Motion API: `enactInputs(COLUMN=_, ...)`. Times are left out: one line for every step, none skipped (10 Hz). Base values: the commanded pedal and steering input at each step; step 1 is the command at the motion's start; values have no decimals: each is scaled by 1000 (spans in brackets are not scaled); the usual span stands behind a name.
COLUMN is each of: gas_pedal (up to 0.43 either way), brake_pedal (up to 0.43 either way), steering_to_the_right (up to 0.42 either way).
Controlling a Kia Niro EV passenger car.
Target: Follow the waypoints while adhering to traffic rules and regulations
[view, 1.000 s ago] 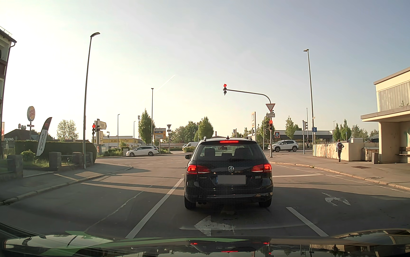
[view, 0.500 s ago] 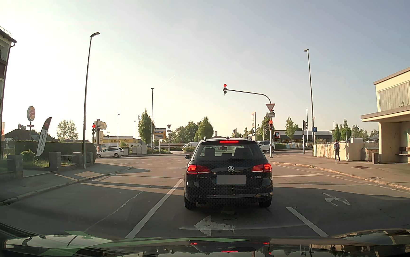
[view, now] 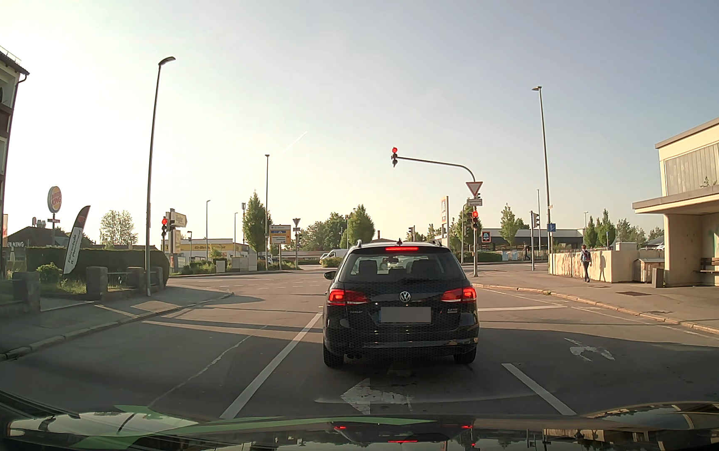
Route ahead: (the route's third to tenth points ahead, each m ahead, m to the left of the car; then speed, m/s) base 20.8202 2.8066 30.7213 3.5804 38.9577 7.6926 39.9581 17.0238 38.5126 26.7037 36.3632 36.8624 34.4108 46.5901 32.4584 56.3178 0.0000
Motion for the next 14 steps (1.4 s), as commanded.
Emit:
enactInputs(gas_pedal=0, brake_pedal=360, steering_to_the_right=-5)
enactInputs(gas_pedal=0, brake_pedal=354, steering_to_the_right=-5)
enactInputs(gas_pedal=0, brake_pedal=360, steering_to_the_right=-6)
enactInputs(gas_pedal=0, brake_pedal=360, steering_to_the_right=-5)
enactInputs(gas_pedal=0, brake_pedal=360, steering_to_the_right=-5)
enactInputs(gas_pedal=0, brake_pedal=354, steering_to_the_right=-5)
enactInputs(gas_pedal=0, brake_pedal=360, steering_to_the_right=-6)
enactInputs(gas_pedal=0, brake_pedal=360, steering_to_the_right=-6)
enactInputs(gas_pedal=0, brake_pedal=360, steering_to_the_right=-5)
enactInputs(gas_pedal=0, brake_pedal=360, steering_to_the_right=-5)
enactInputs(gas_pedal=0, brake_pedal=360, steering_to_the_right=-5)
enactInputs(gas_pedal=0, brake_pedal=360, steering_to_the_right=-5)
enactInputs(gas_pedal=0, brake_pedal=360, steering_to_the_right=-5)
enactInputs(gas_pedal=0, brake_pedal=360, steering_to_the_right=-5)
